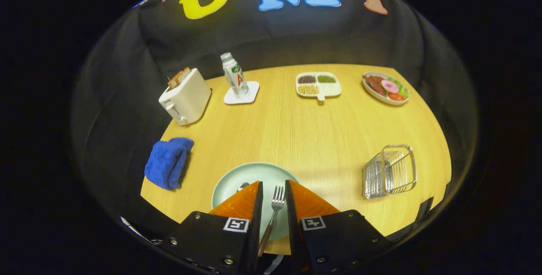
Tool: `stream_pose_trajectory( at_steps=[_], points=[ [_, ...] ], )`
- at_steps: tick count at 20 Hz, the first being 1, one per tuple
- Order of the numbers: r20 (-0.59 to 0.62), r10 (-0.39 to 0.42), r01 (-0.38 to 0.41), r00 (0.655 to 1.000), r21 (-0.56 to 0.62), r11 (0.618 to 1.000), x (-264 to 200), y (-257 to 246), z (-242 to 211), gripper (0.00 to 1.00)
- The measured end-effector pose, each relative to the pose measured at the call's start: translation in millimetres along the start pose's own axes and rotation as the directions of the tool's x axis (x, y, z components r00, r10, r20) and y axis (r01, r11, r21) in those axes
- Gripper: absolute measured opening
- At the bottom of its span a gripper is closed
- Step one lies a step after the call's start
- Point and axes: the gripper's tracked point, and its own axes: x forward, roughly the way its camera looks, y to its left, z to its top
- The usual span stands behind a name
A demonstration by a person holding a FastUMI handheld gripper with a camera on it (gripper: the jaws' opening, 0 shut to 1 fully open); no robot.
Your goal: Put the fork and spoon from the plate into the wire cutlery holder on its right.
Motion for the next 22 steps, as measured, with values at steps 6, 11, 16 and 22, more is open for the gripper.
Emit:
stream_pose_trajectory(
  at_steps=[6,11,16,22],
  points=[
    [-0.202,0.019,-0.005,0.979,0.069,0.998,26,2,-59,0.31],
    [-0.261,0.015,0.008,0.965,0.087,0.996,34,0,-76,0.31],
    [-0.311,0.019,0.01,0.95,0.09,0.996,39,2,-89,0.31],
    [-0.372,0.017,0.021,0.928,0.099,0.995,44,5,-106,0.31]
  ],
)
